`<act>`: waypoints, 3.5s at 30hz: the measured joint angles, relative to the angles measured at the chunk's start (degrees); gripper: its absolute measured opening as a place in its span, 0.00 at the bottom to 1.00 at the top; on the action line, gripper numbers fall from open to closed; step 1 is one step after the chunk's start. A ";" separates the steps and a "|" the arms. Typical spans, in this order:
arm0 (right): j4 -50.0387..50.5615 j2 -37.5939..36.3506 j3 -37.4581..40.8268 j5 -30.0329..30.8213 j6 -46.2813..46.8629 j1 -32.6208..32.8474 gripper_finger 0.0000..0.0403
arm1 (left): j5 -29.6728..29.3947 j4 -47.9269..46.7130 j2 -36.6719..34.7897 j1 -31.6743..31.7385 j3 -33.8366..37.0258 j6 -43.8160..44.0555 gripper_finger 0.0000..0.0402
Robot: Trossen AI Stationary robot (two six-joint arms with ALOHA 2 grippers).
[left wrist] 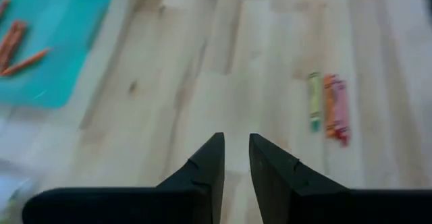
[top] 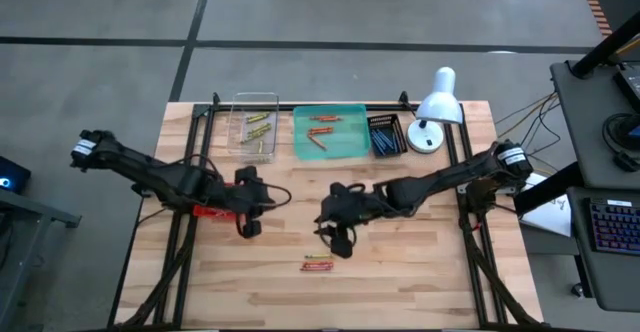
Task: Sort crayons
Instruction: Put the green crayon into the transparent bin
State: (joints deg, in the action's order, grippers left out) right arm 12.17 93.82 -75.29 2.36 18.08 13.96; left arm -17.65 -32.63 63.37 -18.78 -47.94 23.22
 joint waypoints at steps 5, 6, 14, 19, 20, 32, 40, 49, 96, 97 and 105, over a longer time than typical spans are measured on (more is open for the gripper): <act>1.00 0.00 0.11 4.70 0.90 3.96 0.32 | -0.34 6.63 2.76 -4.19 0.09 0.20 0.13; 1.10 0.00 0.28 5.61 0.91 4.73 0.32 | -1.00 7.91 3.56 -5.07 0.09 0.21 0.13; 1.30 0.00 1.61 13.16 0.91 10.85 0.32 | -3.54 17.71 11.63 -9.85 0.11 0.22 0.13; 0.89 0.00 4.14 17.55 1.05 13.39 0.32 | -3.54 24.60 17.41 -10.81 0.11 0.15 0.13; 0.89 0.00 4.80 18.15 1.34 13.74 0.32 | -3.53 25.80 18.53 -10.82 0.11 -0.10 0.13; -1.22 0.00 12.11 20.84 5.18 14.55 0.32 | -5.35 42.49 32.68 -10.76 0.11 -5.37 0.14; -4.21 0.00 12.83 21.71 4.60 14.55 0.32 | -3.90 50.97 40.18 -9.83 0.09 -7.56 0.24; -4.35 0.00 12.83 21.80 4.41 14.53 0.32 | -3.87 52.85 44.11 -9.89 0.09 -7.30 0.35; -5.19 0.00 12.87 22.28 3.79 14.53 0.32 | -7.82 45.08 43.31 -8.38 0.31 -11.63 0.00; -5.20 0.00 12.87 22.30 3.79 14.53 0.32 | -7.88 43.21 42.23 -8.21 0.31 -11.63 0.00; -5.13 0.00 12.90 23.32 3.86 14.51 0.32 | -10.45 26.88 32.05 -6.18 0.22 -11.81 0.00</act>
State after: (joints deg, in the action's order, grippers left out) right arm 7.04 93.82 -62.39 25.68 21.93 28.47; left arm -28.10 -5.74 95.43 -24.96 -47.72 11.42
